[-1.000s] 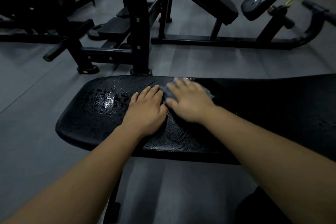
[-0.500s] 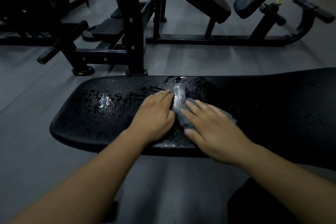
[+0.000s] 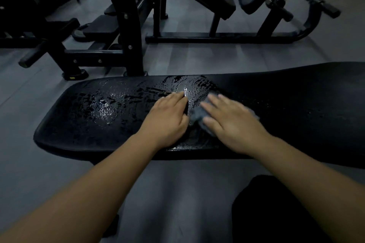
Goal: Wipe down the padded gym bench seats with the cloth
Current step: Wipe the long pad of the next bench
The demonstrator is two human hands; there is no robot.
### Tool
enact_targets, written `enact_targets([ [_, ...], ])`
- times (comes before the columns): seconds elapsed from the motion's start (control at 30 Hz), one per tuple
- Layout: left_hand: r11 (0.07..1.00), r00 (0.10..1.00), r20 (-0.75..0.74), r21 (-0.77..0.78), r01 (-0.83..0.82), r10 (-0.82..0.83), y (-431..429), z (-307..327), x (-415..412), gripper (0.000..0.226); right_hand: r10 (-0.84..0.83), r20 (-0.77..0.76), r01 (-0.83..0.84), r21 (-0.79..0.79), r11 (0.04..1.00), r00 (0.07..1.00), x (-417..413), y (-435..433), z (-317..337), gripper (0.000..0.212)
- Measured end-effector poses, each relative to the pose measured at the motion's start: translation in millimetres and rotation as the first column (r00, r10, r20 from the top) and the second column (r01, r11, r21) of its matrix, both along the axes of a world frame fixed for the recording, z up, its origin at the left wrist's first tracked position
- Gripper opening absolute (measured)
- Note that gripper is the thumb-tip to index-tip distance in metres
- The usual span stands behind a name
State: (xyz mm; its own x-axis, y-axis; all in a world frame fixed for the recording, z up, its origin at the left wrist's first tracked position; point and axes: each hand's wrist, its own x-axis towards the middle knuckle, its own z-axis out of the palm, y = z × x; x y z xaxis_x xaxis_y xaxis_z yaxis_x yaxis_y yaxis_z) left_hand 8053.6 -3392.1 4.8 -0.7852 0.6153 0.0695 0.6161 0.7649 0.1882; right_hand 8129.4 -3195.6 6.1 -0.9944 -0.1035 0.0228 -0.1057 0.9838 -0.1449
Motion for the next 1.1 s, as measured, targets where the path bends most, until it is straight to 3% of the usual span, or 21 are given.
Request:
enact_targets([
  [0.1, 1.0, 1.0, 0.014, 0.011, -0.014, 0.014, 2.7, -1.6, 3.3, 0.071, -0.084, 0.001, 0.084, 0.03, 0.996, 0.996, -12.1, -23.8, -0.5, 0.083],
  [0.2, 1.0, 1.0, 0.002, 0.004, -0.001, 0.001, 0.7, -1.0, 4.9, 0.077, 0.109, -0.05, -0.108, 0.013, 0.994, 0.993, 36.4, -28.5, -4.1, 0.069],
  [0.27, 1.0, 1.0, 0.005, -0.014, -0.01, 0.01, 3.0, 0.7, 6.6, 0.077, 0.142, -0.055, -0.142, 0.004, 0.99, 0.988, 53.8, -1.0, -6.1, 0.063],
  [0.4, 0.999, 0.999, 0.024, -0.026, -0.044, 0.045, 14.6, 2.8, 12.3, 0.07, -0.165, 0.031, 0.165, 0.015, 0.986, 0.986, 7.2, 39.9, -1.4, 0.071],
  [0.47, 0.998, 0.998, 0.03, -0.023, -0.051, 0.051, 19.7, 3.0, 13.5, 0.07, -0.217, 0.029, 0.216, 0.052, 0.975, 0.976, -6.8, 20.5, -2.2, 0.069],
  [0.63, 0.998, 0.998, 0.013, -0.017, -0.058, 0.058, 25.9, 2.7, 13.3, 0.068, 0.098, 0.006, -0.098, -0.002, 0.995, 0.995, 50.1, 21.0, 0.9, 0.073],
  [0.77, 0.998, 0.997, 0.035, -0.002, -0.064, 0.064, 44.9, 0.8, 10.5, 0.055, -0.166, 0.068, 0.162, 0.061, 0.985, 0.984, -20.6, 74.6, 5.4, 0.067],
  [0.87, 0.997, 0.996, 0.042, 0.014, -0.073, 0.073, 59.6, 0.8, 7.9, 0.055, -0.264, 0.073, 0.26, 0.054, 0.964, 0.962, -62.4, 48.9, 3.6, 0.064],
  [1.0, 0.996, 0.997, 0.027, 0.042, -0.079, 0.078, 55.4, -0.6, 10.5, 0.065, 0.033, 0.003, -0.033, 0.018, 0.999, 0.999, -19.0, 25.5, 3.2, 0.069],
  [1.1, 0.996, 0.997, 0.003, 0.046, -0.081, 0.081, 55.3, -0.6, 15.4, 0.065, 0.043, 0.029, -0.043, -0.006, 0.999, 0.999, -16.1, 60.6, 4.2, 0.08],
])
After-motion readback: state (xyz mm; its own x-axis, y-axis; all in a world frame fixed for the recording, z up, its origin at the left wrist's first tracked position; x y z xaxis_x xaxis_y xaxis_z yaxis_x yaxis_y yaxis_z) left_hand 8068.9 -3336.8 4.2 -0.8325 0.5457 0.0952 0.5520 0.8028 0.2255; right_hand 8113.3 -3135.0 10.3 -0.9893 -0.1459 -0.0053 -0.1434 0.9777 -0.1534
